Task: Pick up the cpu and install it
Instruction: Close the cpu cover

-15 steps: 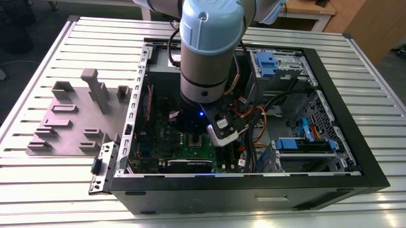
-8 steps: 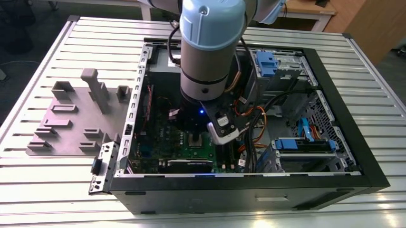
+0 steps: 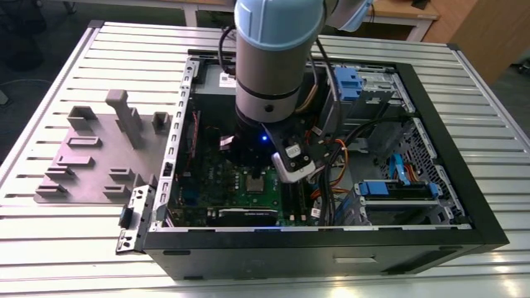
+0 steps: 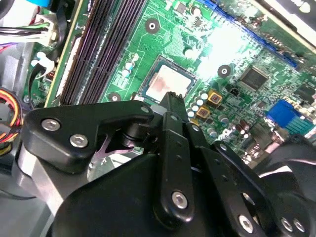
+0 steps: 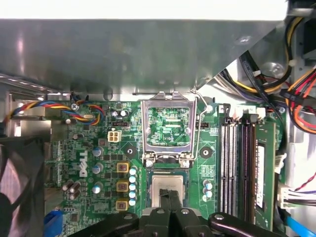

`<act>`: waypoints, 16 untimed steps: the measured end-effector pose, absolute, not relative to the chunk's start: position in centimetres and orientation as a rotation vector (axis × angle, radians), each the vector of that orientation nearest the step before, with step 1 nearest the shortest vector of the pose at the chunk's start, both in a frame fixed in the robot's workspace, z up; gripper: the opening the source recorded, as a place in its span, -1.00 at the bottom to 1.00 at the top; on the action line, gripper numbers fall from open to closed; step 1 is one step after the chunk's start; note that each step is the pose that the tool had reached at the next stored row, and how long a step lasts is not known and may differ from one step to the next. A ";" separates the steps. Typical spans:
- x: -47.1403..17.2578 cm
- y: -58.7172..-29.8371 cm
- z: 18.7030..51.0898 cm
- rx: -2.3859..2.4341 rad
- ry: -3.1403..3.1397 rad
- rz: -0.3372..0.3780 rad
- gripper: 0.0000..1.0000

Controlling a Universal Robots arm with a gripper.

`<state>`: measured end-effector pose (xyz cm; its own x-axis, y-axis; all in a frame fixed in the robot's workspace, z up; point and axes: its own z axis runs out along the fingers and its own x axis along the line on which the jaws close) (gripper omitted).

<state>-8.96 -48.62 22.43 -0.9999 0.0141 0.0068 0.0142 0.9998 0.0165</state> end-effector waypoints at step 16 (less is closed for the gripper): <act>-9.0 -48.6 26.1 -0.022 -3.137 -0.026 -0.79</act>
